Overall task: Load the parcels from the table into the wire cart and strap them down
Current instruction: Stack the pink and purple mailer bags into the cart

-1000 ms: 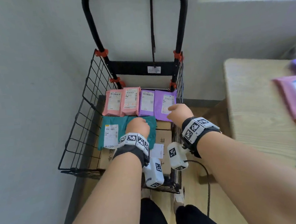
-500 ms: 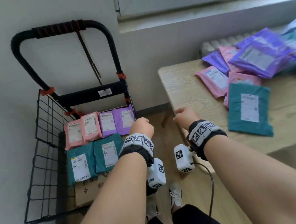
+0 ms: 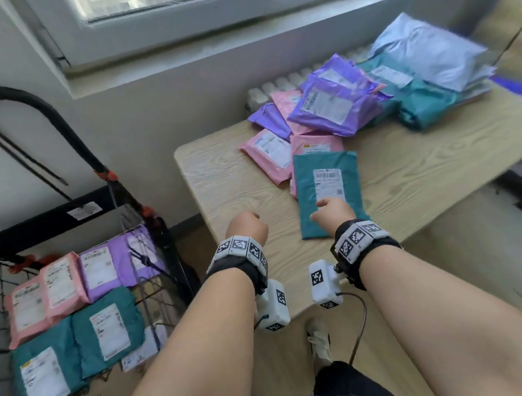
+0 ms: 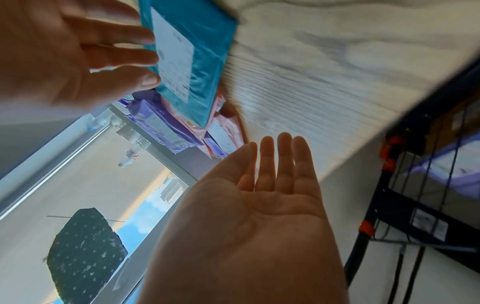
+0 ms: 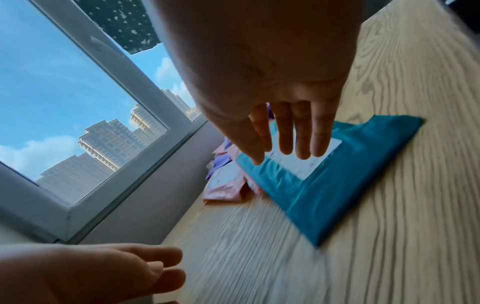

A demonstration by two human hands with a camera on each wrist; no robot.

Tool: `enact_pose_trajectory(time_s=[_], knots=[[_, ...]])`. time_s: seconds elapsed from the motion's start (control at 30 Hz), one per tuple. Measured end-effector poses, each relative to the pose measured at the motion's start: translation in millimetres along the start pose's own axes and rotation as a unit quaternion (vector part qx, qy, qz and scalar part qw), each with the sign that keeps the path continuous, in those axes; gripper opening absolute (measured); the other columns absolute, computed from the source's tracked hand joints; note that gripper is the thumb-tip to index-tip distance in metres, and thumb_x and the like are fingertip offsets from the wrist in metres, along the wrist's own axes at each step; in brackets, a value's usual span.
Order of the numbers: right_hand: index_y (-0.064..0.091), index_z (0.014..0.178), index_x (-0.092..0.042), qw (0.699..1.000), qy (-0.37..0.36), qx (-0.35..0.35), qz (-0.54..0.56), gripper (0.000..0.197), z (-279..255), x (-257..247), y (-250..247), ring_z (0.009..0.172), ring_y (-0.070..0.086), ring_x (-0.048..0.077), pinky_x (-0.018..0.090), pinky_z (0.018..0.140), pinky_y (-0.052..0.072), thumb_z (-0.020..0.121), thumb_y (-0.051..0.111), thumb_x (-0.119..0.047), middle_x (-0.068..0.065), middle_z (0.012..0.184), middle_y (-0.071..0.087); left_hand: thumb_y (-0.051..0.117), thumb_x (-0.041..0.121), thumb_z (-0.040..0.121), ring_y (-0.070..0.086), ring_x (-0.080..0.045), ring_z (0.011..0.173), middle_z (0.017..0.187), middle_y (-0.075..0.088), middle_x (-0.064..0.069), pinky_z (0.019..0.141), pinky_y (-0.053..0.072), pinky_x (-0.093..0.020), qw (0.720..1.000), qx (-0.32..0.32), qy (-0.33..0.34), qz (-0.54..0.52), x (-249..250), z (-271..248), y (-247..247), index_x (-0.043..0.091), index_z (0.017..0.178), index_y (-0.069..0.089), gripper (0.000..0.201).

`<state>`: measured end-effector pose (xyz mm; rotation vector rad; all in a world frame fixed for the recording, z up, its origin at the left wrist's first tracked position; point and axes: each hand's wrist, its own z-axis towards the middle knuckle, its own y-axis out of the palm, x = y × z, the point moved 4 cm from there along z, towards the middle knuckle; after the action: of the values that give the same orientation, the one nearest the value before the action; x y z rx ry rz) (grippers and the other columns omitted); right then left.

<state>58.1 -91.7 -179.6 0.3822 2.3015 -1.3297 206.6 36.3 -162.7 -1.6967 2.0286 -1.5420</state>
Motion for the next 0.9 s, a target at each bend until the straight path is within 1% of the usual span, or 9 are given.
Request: enact_pose_trajectory(time_s=[0.07, 0.17, 0.3, 0.37, 0.47, 0.57, 0.7, 0.77, 0.9], knots=[[0.061, 0.124, -0.009, 1.000, 0.006, -0.003, -0.003, 0.035, 23, 18, -20, 0.118, 0.055, 0.030, 0.030, 0.095, 0.043, 0.089, 0.057, -0.011, 0.012, 0.129, 0.060, 0.043, 0.009, 0.091, 0.056, -0.029, 0.119, 0.129, 0.060, -0.010, 0.098, 0.043, -0.032, 1.000, -0.004, -0.011, -0.018, 23, 10, 21, 0.015, 0.125, 0.061, 0.038], [0.056, 0.128, -0.013, 0.999, 0.031, -0.013, -0.002, 0.040, 56, 46, -42, 0.112, 0.058, 0.027, 0.028, 0.085, 0.044, 0.088, 0.057, -0.011, 0.009, 0.128, 0.060, 0.045, 0.010, 0.091, 0.052, -0.026, 0.125, 0.135, 0.056, -0.008, 0.102, 0.040, -0.031, 0.998, -0.017, -0.035, -0.044, 48, 26, 56, 0.018, 0.133, 0.055, 0.043], [0.049, 0.137, -0.010, 0.998, 0.052, -0.044, 0.004, 0.051, 86, 72, -53, 0.123, 0.053, 0.027, 0.032, 0.099, 0.042, 0.088, 0.062, -0.014, 0.009, 0.136, 0.055, 0.048, 0.012, 0.091, 0.052, -0.029, 0.125, 0.135, 0.056, -0.011, 0.100, 0.041, -0.032, 0.996, -0.026, -0.057, -0.056, 68, 40, 89, 0.013, 0.135, 0.052, 0.044], [0.044, 0.140, -0.010, 0.996, 0.052, -0.068, 0.013, 0.058, 95, 80, -50, 0.128, 0.049, 0.027, 0.033, 0.105, 0.040, 0.086, 0.064, -0.017, 0.009, 0.141, 0.051, 0.047, 0.012, 0.090, 0.056, -0.033, 0.118, 0.129, 0.059, -0.014, 0.095, 0.044, -0.034, 0.996, -0.024, -0.068, -0.061, 72, 45, 100, 0.010, 0.127, 0.057, 0.038], [0.041, 0.142, -0.010, 0.994, 0.054, -0.093, 0.021, 0.064, 107, 88, -42, 0.129, 0.048, 0.027, 0.035, 0.107, 0.039, 0.084, 0.066, -0.018, 0.010, 0.142, 0.049, 0.045, 0.012, 0.087, 0.060, -0.034, 0.107, 0.118, 0.064, -0.015, 0.089, 0.048, -0.035, 0.995, -0.023, -0.071, -0.068, 77, 50, 112, 0.010, 0.117, 0.061, 0.034], [0.047, 0.137, -0.010, 0.993, 0.051, -0.101, 0.031, 0.061, 114, 92, -35, 0.123, 0.053, 0.028, 0.038, 0.105, 0.041, 0.081, 0.070, -0.017, 0.011, 0.135, 0.055, 0.046, 0.010, 0.086, 0.061, -0.033, 0.102, 0.112, 0.067, -0.013, 0.085, 0.048, -0.034, 0.995, -0.018, -0.068, -0.070, 80, 52, 118, 0.013, 0.113, 0.065, 0.034], [0.061, 0.115, -0.012, 0.992, 0.042, -0.112, 0.045, 0.039, 119, 94, -32, 0.106, 0.062, 0.028, 0.039, 0.096, 0.049, 0.076, 0.068, -0.010, 0.009, 0.112, 0.068, 0.052, 0.013, 0.083, 0.065, -0.028, 0.096, 0.105, 0.071, -0.007, 0.086, 0.052, -0.035, 0.993, -0.005, -0.073, -0.090, 79, 50, 120, 0.019, 0.108, 0.068, 0.030], [0.061, 0.115, -0.015, 0.993, 0.044, -0.100, 0.047, 0.039, 120, 94, -35, 0.103, 0.063, 0.027, 0.037, 0.094, 0.050, 0.077, 0.064, -0.009, 0.007, 0.109, 0.068, 0.055, 0.013, 0.082, 0.066, -0.027, 0.097, 0.104, 0.072, -0.004, 0.086, 0.052, -0.034, 0.992, 0.010, -0.079, -0.100, 78, 49, 119, 0.023, 0.112, 0.068, 0.034], [0.057, 0.111, -0.016, 0.995, 0.022, -0.088, 0.047, 0.033, 122, 86, -41, 0.101, 0.062, 0.027, 0.040, 0.094, 0.050, 0.079, 0.059, -0.007, 0.008, 0.107, 0.067, 0.057, 0.011, 0.081, 0.065, -0.025, 0.100, 0.104, 0.071, -0.003, 0.085, 0.052, -0.033, 0.990, 0.039, -0.076, -0.115, 79, 45, 108, 0.024, 0.112, 0.066, 0.035]])
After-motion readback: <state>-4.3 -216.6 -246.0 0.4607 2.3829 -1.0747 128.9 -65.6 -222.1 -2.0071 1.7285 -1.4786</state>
